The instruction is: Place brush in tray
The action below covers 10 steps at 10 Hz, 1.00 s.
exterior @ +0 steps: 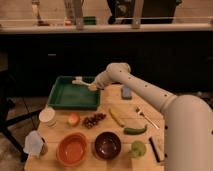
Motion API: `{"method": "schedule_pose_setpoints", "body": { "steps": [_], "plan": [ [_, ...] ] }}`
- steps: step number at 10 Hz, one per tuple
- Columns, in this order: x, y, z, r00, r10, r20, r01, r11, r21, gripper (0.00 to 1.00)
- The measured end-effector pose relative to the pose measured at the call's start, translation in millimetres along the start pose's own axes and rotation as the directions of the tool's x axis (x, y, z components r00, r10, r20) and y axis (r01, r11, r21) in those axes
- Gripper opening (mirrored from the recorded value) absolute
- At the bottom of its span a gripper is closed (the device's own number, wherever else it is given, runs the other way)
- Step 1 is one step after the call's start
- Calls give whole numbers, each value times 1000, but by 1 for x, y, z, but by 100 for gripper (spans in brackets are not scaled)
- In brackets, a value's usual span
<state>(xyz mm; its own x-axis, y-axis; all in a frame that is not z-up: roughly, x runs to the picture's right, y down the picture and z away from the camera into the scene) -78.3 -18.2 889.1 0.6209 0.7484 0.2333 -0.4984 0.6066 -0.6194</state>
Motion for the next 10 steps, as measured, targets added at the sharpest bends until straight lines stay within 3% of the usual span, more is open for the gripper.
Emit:
{"method": "schedule_pose_setpoints", "body": {
  "steps": [2,7,10],
  "plan": [
    [-1,1,1,1000,-1,0,1,1000,-1,0],
    [-6,8,17,993,121,-15,-120,992,35,0],
    [-20,18,28,985,172,-21,-171,985,35,0]
  ]
}}
